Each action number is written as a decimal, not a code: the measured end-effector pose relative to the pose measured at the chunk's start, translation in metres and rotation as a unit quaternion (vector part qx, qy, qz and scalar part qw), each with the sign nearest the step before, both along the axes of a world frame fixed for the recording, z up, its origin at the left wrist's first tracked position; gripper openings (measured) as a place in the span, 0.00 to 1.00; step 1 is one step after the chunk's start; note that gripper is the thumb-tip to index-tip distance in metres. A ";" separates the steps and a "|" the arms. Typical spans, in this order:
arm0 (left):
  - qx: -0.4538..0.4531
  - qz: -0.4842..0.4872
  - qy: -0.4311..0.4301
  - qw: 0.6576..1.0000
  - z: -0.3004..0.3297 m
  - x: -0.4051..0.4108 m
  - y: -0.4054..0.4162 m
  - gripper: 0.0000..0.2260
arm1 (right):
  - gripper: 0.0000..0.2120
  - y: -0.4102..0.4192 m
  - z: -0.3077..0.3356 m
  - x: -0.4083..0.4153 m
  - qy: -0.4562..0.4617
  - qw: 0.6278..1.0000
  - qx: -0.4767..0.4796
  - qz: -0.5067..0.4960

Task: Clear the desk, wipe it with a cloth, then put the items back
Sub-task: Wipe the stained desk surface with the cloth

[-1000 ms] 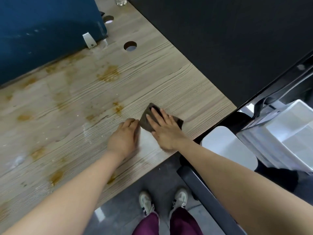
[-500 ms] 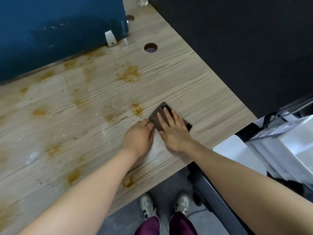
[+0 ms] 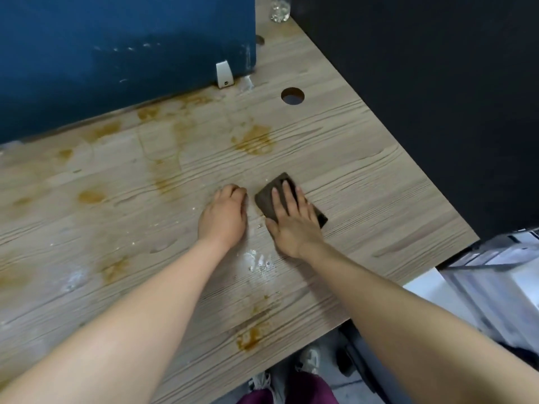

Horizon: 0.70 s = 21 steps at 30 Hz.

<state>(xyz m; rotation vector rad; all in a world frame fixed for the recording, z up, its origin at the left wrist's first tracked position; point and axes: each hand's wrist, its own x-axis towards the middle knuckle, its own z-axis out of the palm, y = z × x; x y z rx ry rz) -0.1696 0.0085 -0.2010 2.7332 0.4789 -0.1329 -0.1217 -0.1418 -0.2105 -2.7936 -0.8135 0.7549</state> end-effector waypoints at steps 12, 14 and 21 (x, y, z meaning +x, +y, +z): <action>-0.009 0.024 -0.048 0.999 -0.010 0.061 0.036 0.17 | 0.29 0.009 -0.009 0.127 -0.072 0.986 -0.020 -0.146; -0.010 0.041 -0.047 0.998 -0.012 0.070 0.041 0.19 | 0.28 0.034 -0.011 0.107 -0.066 0.996 0.011 -0.053; -0.002 0.081 -0.021 0.997 -0.014 0.106 0.057 0.23 | 0.27 0.011 -0.006 0.182 -0.063 0.998 0.024 0.004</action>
